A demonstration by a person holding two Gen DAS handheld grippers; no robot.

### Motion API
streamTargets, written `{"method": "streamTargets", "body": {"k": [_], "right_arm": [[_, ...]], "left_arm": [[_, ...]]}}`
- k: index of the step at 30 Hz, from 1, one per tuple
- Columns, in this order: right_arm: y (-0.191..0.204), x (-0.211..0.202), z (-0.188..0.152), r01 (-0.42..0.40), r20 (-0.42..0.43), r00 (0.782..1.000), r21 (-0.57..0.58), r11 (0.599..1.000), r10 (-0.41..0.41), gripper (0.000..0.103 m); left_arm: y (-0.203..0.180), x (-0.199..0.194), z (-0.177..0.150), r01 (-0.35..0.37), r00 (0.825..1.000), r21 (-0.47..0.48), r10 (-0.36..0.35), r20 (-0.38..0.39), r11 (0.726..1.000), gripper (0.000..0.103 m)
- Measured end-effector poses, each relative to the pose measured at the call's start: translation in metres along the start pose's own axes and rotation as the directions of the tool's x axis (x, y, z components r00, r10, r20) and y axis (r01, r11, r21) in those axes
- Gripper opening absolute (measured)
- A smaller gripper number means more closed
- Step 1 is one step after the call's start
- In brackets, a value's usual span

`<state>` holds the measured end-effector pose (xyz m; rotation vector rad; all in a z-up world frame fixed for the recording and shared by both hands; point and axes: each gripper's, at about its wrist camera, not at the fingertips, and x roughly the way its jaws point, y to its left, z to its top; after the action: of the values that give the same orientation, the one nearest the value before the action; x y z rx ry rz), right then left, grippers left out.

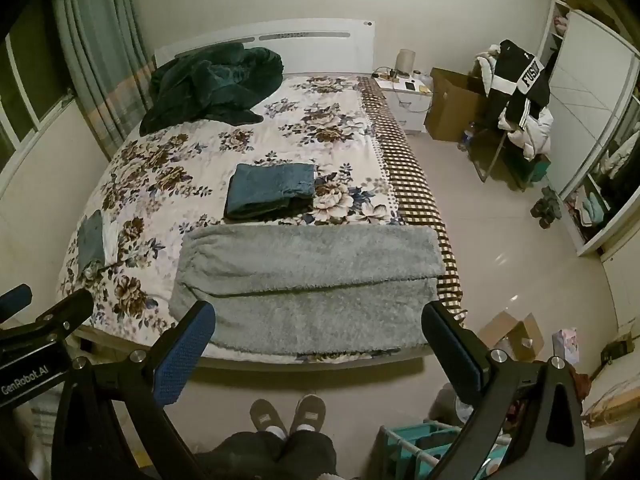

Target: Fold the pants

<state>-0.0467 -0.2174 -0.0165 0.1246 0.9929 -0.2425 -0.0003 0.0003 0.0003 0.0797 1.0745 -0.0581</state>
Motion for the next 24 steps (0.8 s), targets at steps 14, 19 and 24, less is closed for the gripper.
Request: {"method": "streamTargets", "body": {"k": [14, 19, 24], "right_arm": [[0.001, -0.007, -0.003, 0.001, 0.000, 1.000, -0.002, 1.000, -0.001, 0.103], [0.000, -0.010, -0.004, -0.001, 0.002, 1.000, -0.002, 1.000, 0.001, 0.103], [-0.001, -0.011, -0.005, -0.004, 0.003, 1.000, -0.001, 1.000, 0.004, 0.103]], "left_arm": [[0.000, 0.000, 0.000, -0.012, 1.000, 0.005, 0.012, 0.001, 1.000, 0.103], [0.000, 0.000, 0.000, -0.015, 1.000, 0.004, 0.015, 0.003, 1.000, 0.103], [0.000, 0.000, 0.000, -0.015, 1.000, 0.005, 0.015, 0.003, 1.000, 0.103]]}}
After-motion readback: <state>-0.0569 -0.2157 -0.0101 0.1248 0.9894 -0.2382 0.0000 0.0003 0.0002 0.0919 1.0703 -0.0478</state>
